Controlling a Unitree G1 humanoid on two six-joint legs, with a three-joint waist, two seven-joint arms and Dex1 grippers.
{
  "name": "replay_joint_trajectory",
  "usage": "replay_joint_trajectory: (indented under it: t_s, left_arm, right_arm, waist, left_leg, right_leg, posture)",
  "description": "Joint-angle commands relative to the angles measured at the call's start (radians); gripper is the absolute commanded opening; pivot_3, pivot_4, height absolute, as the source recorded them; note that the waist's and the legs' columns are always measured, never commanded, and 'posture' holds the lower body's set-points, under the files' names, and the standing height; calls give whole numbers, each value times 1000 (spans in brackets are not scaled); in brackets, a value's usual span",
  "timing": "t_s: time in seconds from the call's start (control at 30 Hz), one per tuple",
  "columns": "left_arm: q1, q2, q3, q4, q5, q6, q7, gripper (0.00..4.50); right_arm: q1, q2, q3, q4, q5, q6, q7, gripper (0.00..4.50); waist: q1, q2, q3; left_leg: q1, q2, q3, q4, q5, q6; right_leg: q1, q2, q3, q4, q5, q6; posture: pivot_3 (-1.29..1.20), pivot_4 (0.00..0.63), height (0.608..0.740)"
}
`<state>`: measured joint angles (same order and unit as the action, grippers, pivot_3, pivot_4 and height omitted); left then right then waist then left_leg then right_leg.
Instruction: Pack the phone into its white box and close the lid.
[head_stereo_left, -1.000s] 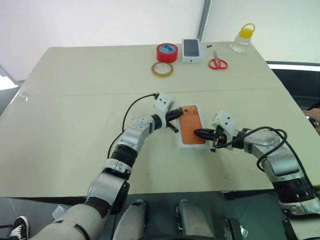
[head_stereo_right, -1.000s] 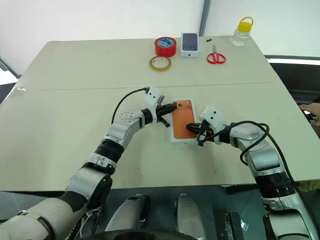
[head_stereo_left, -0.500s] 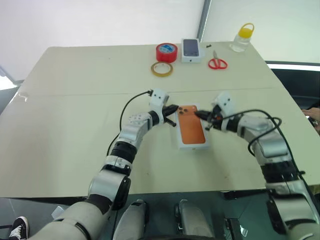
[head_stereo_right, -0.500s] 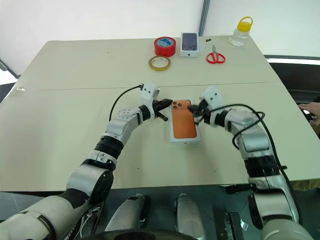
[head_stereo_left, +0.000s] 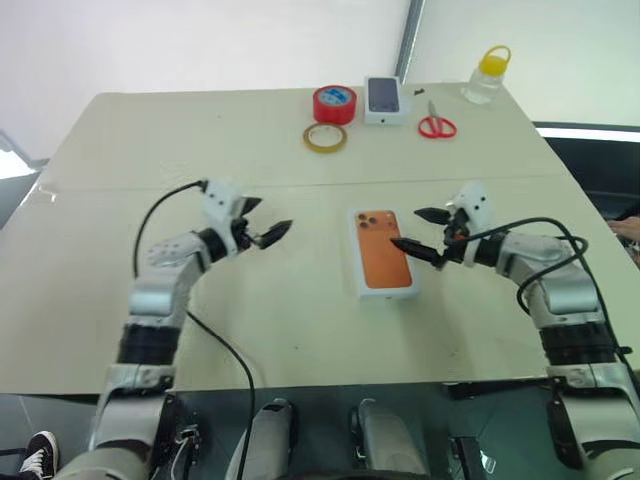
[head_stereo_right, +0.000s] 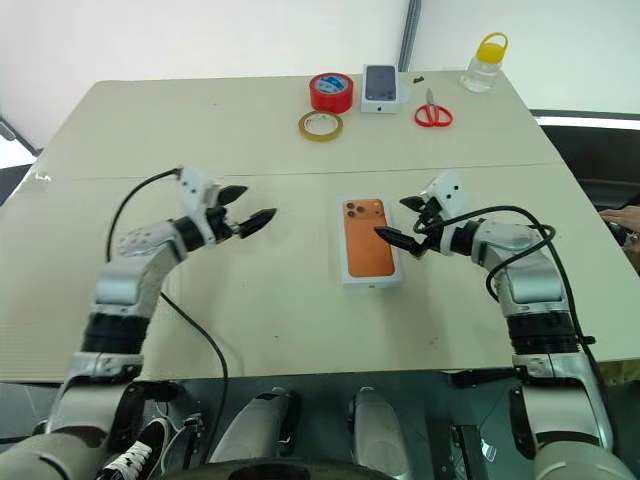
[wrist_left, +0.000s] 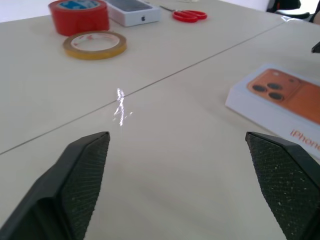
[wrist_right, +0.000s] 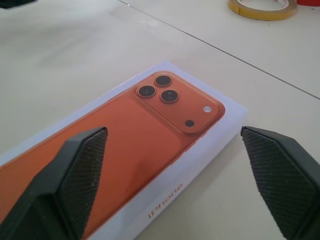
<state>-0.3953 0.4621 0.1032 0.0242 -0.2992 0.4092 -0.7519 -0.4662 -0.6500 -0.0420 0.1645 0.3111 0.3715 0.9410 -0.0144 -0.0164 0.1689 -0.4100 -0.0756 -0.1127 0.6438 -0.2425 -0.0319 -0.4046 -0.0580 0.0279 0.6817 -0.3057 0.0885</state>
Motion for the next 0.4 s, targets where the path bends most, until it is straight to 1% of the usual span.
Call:
replay_joint_trajectory:
  t_s: [0.03,0.1,0.2,0.27,0.33,0.4]
  left_arm:
    - [198,96,145,-161,-82,29,-46,4445]
    - [273,118,187,-206,-125,38,-56,4445]
    - [357,150,222,-227,-129,27,-58,4445]
    - [380,155,239,-237,-134,19,-49,4445]
    - [396,161,279,-255,-166,45,-31,4445]
    - [405,174,289,-258,-162,40,-25,4445]
  right_arm:
    - [70,-71,-94,-69,36,-51,43,4495]
    - [104,-98,-113,-68,36,-97,71,4495]
    - [140,-112,-124,-62,50,-114,108,4495]
    - [147,-112,-118,-47,34,-142,112,4495]
    - [134,-107,-108,-18,23,-151,113,4495]
    - [118,-107,-102,5,20,-157,117,4495]
  waist:
    - [-4,1,0]
    - [1,2,1]
    - [4,2,1]
    - [4,2,1]
    - [2,2,1]
    - [0,2,1]
  left_leg:
    - [0,0,1,-2,0,0]
    - [0,0,1,-2,0,0]
    - [2,0,0,-1,-1,1]
    - [4,0,0,-1,-1,1]
    - [4,0,-1,-1,-1,1]
    - [4,0,0,-2,-1,1]
  right_leg:
    - [-1,0,2,-1,0,0]
    - [-1,0,2,-1,0,0]
    - [3,-1,0,-1,1,-2]
    - [6,-1,-1,-2,1,-2]
    - [6,-1,-1,-2,1,-2]
    - [5,-1,-1,-2,1,-2]
  posture:
    - [0,150,740]
    - [0,150,740]
    - [0,150,740]
    - [0,150,740]
    - [0,150,740]
    - [0,150,740]
